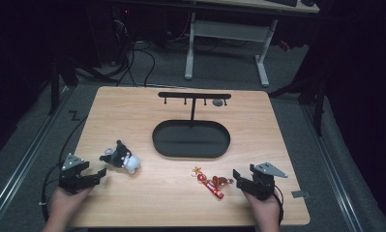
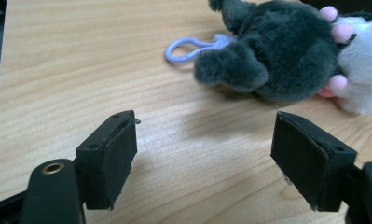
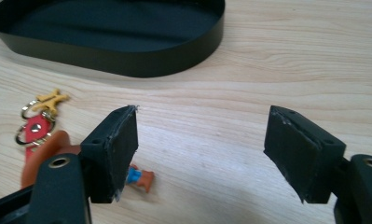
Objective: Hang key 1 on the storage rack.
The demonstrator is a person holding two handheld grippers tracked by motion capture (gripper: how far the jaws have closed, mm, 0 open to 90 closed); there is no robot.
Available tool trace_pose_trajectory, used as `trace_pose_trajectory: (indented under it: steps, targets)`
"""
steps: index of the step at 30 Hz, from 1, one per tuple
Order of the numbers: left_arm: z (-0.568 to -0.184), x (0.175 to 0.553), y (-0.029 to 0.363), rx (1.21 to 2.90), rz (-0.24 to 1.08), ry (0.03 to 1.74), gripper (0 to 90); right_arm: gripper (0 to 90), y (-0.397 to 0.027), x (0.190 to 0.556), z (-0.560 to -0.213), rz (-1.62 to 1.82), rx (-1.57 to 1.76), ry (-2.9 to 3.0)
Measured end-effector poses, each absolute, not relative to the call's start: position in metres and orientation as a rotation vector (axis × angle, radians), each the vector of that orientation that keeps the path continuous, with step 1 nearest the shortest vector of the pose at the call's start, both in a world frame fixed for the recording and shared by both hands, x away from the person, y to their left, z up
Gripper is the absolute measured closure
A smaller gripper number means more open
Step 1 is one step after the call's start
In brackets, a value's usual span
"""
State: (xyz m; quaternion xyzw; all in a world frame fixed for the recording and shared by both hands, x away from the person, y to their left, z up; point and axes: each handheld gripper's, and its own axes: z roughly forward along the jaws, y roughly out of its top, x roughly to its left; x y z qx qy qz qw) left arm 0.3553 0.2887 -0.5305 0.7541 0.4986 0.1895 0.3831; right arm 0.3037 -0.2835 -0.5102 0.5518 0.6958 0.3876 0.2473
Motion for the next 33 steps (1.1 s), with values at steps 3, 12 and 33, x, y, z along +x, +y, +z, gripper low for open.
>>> trace_pose_trajectory:
  steps: [3, 12, 33]
  targets:
    - [-0.532, 0.356, 0.287, 1.933, 0.493, 1.265, 23.8, 25.8, -0.283, 0.304, -0.511, 1.036, 1.486, 1.904]
    - [-0.531, 0.357, 0.281, 1.953, 0.52, 1.222, 24.6, 25.7, -0.291, 0.299, -0.511, 1.018, 1.496, 1.881]
    - [-0.526, 0.352, 0.278, 1.96, 0.574, 1.172, 26.1, 22.9, -0.287, 0.304, -0.513, 0.976, 1.5, 1.948]
